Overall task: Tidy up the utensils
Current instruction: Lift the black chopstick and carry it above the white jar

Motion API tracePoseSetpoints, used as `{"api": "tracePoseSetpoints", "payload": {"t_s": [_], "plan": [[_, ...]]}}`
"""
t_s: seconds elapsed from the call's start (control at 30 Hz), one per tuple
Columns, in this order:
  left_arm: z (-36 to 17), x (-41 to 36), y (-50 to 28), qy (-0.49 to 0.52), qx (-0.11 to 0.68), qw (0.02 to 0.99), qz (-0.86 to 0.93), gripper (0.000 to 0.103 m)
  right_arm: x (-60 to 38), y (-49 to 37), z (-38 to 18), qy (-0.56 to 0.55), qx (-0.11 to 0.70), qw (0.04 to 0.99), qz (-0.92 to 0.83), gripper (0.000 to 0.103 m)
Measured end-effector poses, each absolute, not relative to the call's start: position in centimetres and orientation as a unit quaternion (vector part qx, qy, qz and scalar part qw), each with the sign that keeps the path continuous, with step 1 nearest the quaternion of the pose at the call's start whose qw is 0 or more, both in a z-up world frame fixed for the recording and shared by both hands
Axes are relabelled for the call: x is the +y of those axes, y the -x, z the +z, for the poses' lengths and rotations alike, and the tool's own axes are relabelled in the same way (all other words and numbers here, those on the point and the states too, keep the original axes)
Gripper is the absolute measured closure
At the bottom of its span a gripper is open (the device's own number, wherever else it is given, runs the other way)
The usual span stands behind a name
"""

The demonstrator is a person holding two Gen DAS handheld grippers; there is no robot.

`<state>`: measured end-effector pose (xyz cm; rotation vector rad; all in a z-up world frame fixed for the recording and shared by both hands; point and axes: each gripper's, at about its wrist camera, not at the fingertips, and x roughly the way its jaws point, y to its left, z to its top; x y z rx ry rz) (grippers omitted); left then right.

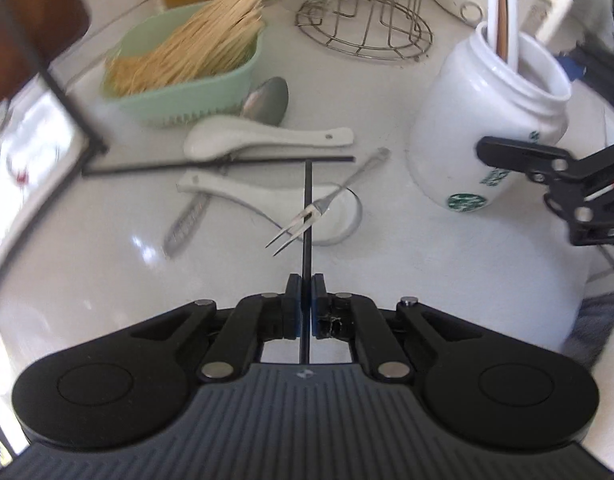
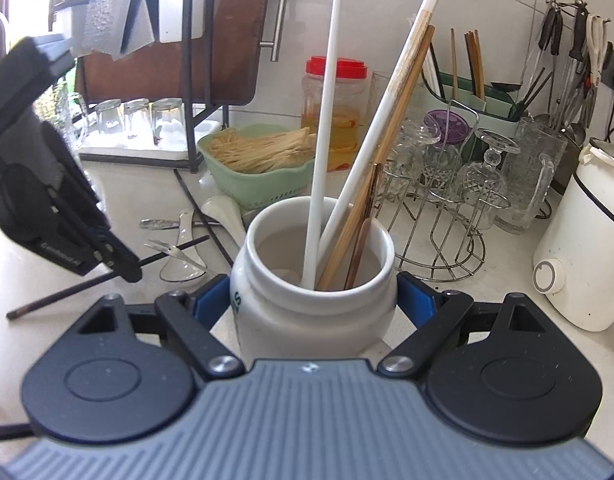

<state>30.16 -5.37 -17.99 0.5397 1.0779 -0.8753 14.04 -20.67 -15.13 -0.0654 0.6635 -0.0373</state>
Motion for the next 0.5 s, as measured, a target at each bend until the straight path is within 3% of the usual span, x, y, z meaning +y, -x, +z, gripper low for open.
{"api": "tracePoseSetpoints", "payload": {"t_s": [0.5], "plan": [[-19.2, -0.1, -25.4, -0.133, 0.527, 0.784, -0.300, 0.098, -20.7, -13.2, -14.9, 0.039, 0.339, 0.940, 0.013, 0.013]]}}
